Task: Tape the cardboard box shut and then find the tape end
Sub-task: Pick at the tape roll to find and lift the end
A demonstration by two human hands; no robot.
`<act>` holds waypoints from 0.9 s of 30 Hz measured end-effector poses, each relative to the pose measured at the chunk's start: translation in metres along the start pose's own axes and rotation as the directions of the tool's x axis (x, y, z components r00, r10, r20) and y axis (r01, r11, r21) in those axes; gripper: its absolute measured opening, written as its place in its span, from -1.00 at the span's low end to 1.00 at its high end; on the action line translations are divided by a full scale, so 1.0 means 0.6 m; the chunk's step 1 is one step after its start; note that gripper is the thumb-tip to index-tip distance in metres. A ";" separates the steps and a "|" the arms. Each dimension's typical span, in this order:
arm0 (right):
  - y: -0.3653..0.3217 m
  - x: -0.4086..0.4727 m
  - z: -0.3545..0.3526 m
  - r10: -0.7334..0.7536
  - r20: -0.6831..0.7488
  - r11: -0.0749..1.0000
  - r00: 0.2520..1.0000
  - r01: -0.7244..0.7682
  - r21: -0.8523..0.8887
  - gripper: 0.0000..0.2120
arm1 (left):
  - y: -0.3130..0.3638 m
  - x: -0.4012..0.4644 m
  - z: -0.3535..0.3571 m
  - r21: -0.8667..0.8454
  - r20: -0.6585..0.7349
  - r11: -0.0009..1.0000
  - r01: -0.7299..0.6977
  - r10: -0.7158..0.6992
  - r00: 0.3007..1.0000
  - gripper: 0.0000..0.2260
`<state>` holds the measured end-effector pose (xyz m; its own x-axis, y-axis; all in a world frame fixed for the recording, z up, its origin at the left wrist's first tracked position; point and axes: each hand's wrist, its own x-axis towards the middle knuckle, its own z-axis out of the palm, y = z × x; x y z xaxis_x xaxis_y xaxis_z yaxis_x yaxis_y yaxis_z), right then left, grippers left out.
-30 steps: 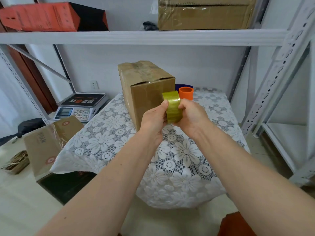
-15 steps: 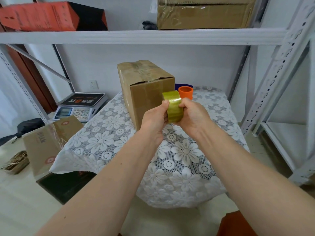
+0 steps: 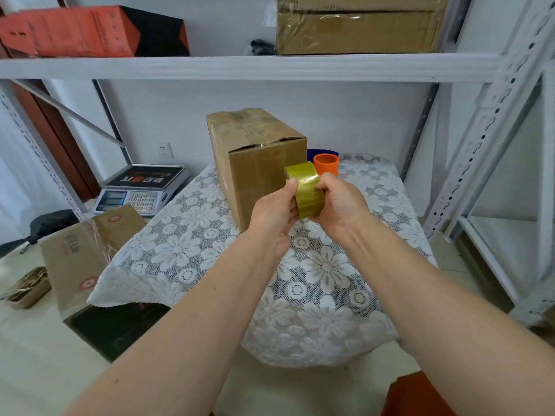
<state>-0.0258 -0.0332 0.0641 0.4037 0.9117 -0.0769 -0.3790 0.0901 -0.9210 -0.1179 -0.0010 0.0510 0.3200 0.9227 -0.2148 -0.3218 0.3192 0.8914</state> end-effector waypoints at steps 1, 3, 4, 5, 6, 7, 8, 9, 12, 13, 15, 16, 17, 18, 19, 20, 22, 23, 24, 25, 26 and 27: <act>0.000 -0.001 0.000 -0.001 -0.001 1.000 1.000 0.001 -0.002 -0.84 | 0.000 0.000 0.000 -0.002 0.001 1.000 -0.003 0.003 1.000 -0.76; 0.000 0.001 -0.001 -0.009 0.012 1.000 1.000 0.009 0.008 -0.78 | 0.000 0.001 0.001 -0.007 0.003 1.000 -0.006 0.007 1.000 -0.76; 0.001 0.002 -0.003 -0.013 0.025 1.000 1.000 0.013 0.017 -0.76 | 0.000 0.001 0.001 -0.010 0.001 1.000 -0.006 0.006 1.000 -0.76; 0.001 0.001 -0.002 -0.017 0.037 1.000 0.999 0.016 0.020 -0.79 | 0.000 0.002 0.001 -0.012 -0.004 1.000 -0.003 0.003 1.000 -0.76; 0.000 -0.001 -0.001 -0.020 0.039 1.000 0.999 0.019 0.014 -0.86 | 0.000 0.002 0.001 -0.014 -0.009 1.000 0.001 -0.001 1.000 -0.76; -0.001 -0.002 0.001 -0.024 0.027 1.000 0.999 0.024 0.001 -0.92 | -0.001 0.002 0.001 -0.016 -0.011 1.000 0.006 -0.006 1.000 -0.76; 0.000 -0.003 0.001 -0.025 0.008 1.000 1.000 0.025 -0.015 -0.91 | -0.001 0.001 0.001 -0.021 -0.012 1.000 0.010 -0.010 1.000 -0.77; 0.000 -0.003 0.000 -0.025 -0.009 0.999 1.000 0.025 -0.030 -0.87 | -0.002 0.001 0.001 -0.026 -0.014 1.000 0.013 -0.013 1.000 -0.78; 0.001 -0.001 -0.001 -0.020 -0.020 0.999 1.000 0.019 -0.038 -0.78 | -0.004 0.001 0.002 -0.039 -0.029 0.999 0.015 -0.017 0.999 -0.77; 0.002 0.000 -0.001 -0.016 -0.021 0.999 1.000 0.016 -0.037 -0.79 | -0.004 0.000 0.002 -0.039 -0.028 0.999 0.015 -0.016 0.999 -0.76; 0.002 0.000 0.000 -0.017 -0.019 1.000 1.000 0.016 -0.026 -0.86 | -0.005 0.001 0.002 -0.049 -0.023 0.999 0.012 -0.013 1.000 -0.74; 0.001 -0.001 0.001 -0.015 -0.009 1.000 1.000 0.015 -0.018 -0.84 | -0.005 0.000 0.003 -0.057 -0.018 0.998 0.008 -0.009 1.000 -0.74; 0.001 -0.001 0.001 -0.013 -0.005 1.000 1.000 0.013 -0.013 -0.73 | -0.004 0.000 0.004 -0.061 -0.015 0.998 0.004 -0.005 1.000 -0.74; 0.001 -0.001 0.001 -0.011 0.000 1.000 1.000 0.011 -0.004 -0.64 | -0.003 0.000 0.004 -0.062 -0.015 0.998 0.002 -0.003 1.000 -0.74; 0.001 -0.001 0.002 -0.014 0.008 1.000 1.000 0.014 -0.001 -0.65 | -0.004 0.000 0.004 -0.060 -0.020 0.998 0.003 -0.004 1.000 -0.74; 0.002 -0.002 0.004 -0.021 0.010 1.000 1.000 0.021 -0.007 -0.74 | -0.004 0.001 0.003 -0.062 -0.026 0.998 0.006 -0.008 1.000 -0.74; 0.003 0.000 0.008 -0.030 -0.025 0.999 0.999 0.029 -0.032 -0.94 | -0.005 -0.001 0.003 -0.070 -0.030 0.997 0.016 -0.019 0.999 -0.77; 0.004 0.001 0.007 -0.028 -0.053 0.999 0.998 0.025 -0.048 -0.90 | -0.005 -0.002 0.002 -0.074 -0.029 0.997 0.021 -0.023 0.999 -0.79; 0.005 0.002 0.005 -0.023 -0.065 0.998 0.998 0.019 -0.055 -0.87 | -0.006 -0.002 0.002 -0.078 -0.027 0.997 0.024 -0.026 0.999 -0.81; 0.005 0.002 0.004 -0.022 -0.063 0.998 0.998 0.019 -0.061 -0.86 | -0.006 -0.003 0.002 -0.081 -0.027 0.996 0.026 -0.028 0.999 -0.82; 0.005 0.002 0.005 -0.023 -0.053 0.998 0.998 0.020 -0.059 -0.88 | -0.006 -0.004 0.002 -0.082 -0.025 0.996 0.025 -0.027 0.999 -0.82; 0.003 0.000 0.005 -0.024 -0.038 0.998 0.999 0.022 -0.051 -0.90 | -0.005 -0.005 0.002 -0.083 -0.022 0.996 0.019 -0.021 1.000 -0.80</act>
<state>-0.0294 -0.0319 0.0635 0.4437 0.8935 -0.0689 -0.3267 0.0896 -0.9409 -0.1167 -0.0050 0.0494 0.3073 0.9203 -0.2419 -0.3887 0.3534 0.8509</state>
